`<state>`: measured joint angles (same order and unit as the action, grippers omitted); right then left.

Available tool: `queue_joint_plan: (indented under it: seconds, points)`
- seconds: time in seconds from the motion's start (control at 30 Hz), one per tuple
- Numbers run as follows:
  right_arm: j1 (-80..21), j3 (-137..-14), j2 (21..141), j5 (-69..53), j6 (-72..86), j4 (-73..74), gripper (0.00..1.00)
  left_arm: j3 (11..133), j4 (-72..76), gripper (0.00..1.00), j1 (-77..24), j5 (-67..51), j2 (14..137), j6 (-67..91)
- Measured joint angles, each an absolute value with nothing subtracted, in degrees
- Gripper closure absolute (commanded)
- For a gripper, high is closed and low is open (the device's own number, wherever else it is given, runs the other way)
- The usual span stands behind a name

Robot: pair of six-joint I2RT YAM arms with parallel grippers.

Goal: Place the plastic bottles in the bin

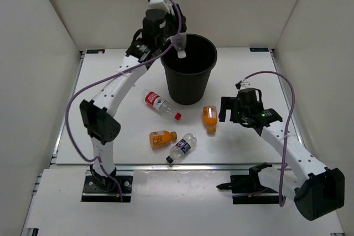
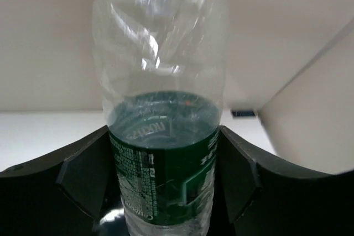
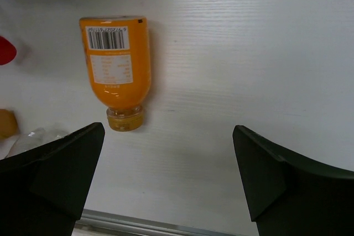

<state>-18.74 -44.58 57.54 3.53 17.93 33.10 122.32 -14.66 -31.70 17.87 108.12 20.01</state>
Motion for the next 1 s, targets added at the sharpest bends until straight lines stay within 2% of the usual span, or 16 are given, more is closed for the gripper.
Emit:
queue_joint_plan:
  seconds: [0.1, 0.3, 0.47, 0.73, 0.77, 0.83, 0.87, 0.9, 0.93, 1.0]
  points:
    - [-21.6, -44.6, 59.8, 3.5, 18.0, 32.1, 0.01, 122.1, -16.6, 0.02, -32.0, 15.8, 113.0, 20.8]
    - [-23.7, -44.6, 63.5, 2.7, 18.2, 28.2, 0.01, 120.4, -19.5, 0.02, -32.9, 15.2, 110.9, 19.5]
    - [-26.0, -44.5, 67.5, 2.7, 18.5, 23.0, 0.01, 117.5, -24.1, 0.01, -32.7, 15.6, 101.3, 18.9]
    - [-27.3, -40.4, 74.5, 2.8, 19.3, 11.3, 0.02, 84.2, -34.1, 0.02, -24.6, 16.9, 71.4, 24.8]
    - [-27.5, -39.8, 75.4, 3.0, 19.3, 10.3, 0.04, 79.8, -35.9, 0.01, -23.0, 16.7, 69.4, 25.4]
    - [-28.2, -39.4, 77.3, 3.0, 19.2, 9.0, 0.20, 70.1, -37.4, 0.01, -21.0, 15.3, 66.7, 26.4]
    - [-28.5, -39.4, 78.4, 3.0, 19.3, 8.3, 0.24, 66.0, -39.0, 0.01, -20.6, 14.8, 66.0, 26.9]
    - [-28.5, -39.4, 79.5, 3.1, 19.6, 7.6, 0.37, 62.2, -41.1, 0.01, -20.4, 14.0, 66.0, 27.1]
    - [-28.5, -39.4, 80.6, 3.0, 19.7, 7.1, 0.45, 59.5, -42.6, 0.01, -20.5, 13.5, 66.1, 27.4]
    - [-28.0, -39.6, 81.7, 2.7, 20.8, 6.0, 0.50, 55.7, -45.2, 0.01, -20.9, 12.4, 66.1, 27.5]
